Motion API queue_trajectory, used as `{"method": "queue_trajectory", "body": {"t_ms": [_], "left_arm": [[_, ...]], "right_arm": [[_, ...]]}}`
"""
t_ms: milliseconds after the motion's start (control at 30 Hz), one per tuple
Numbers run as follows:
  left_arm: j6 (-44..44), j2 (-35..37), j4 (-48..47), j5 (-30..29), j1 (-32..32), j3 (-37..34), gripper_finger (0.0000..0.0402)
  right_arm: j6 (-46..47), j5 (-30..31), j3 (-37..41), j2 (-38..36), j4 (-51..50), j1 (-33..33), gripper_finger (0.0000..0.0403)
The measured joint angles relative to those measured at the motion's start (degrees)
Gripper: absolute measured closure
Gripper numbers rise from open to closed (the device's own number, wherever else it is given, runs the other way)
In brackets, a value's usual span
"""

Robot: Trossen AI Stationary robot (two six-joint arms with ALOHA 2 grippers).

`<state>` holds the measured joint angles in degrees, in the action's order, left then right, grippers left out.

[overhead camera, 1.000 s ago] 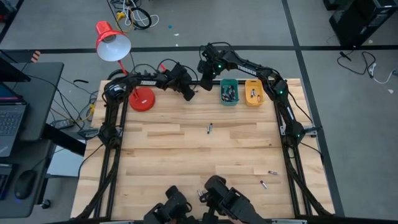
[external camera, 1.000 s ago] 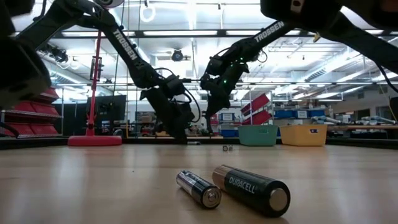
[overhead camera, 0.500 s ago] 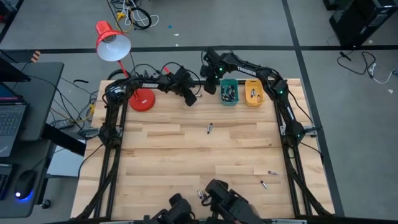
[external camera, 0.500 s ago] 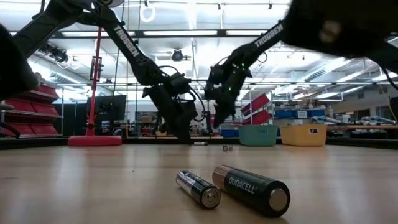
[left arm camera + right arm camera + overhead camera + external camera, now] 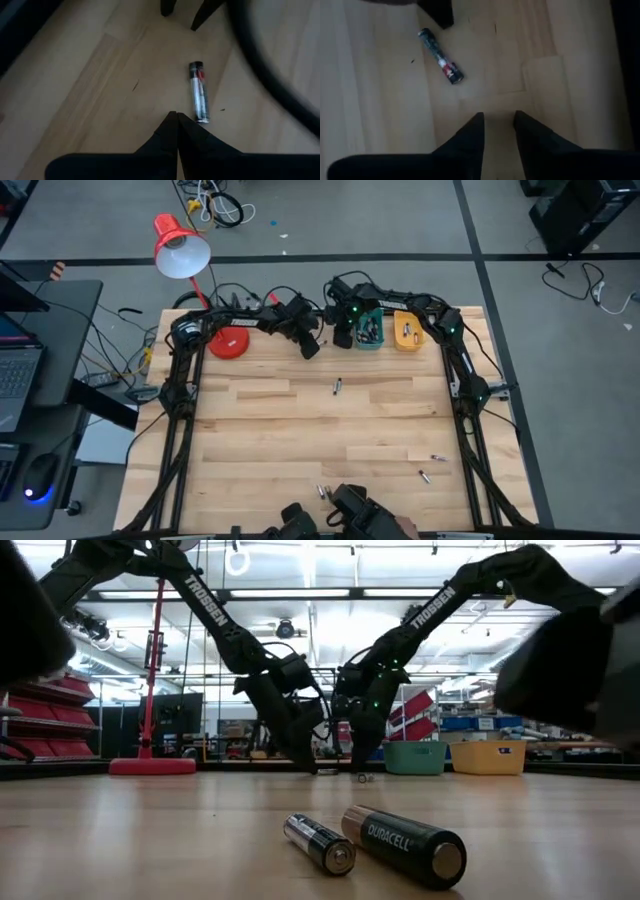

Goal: Sort batteries
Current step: Put the silver battery into the yellow bin

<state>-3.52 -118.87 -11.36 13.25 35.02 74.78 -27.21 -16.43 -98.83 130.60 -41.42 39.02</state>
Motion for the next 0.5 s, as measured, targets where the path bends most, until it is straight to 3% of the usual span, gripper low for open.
{"method": "queue_trajectory", "body": {"t_ms": [133, 500], "left_arm": [[-0.6, 0.1, -0.2, -3.4, -1.4, 0.0, 0.039], [-1.0, 3.6, -3.2, -3.3, -0.8, -0.2, 0.039]], "right_arm": [[-0.3, 1.6, 0.2, -0.7, -0.4, -1.1, 0.0299], [-6.2, 3.6, 1.2, -3.7, -4.2, -5.6, 0.03]]}}
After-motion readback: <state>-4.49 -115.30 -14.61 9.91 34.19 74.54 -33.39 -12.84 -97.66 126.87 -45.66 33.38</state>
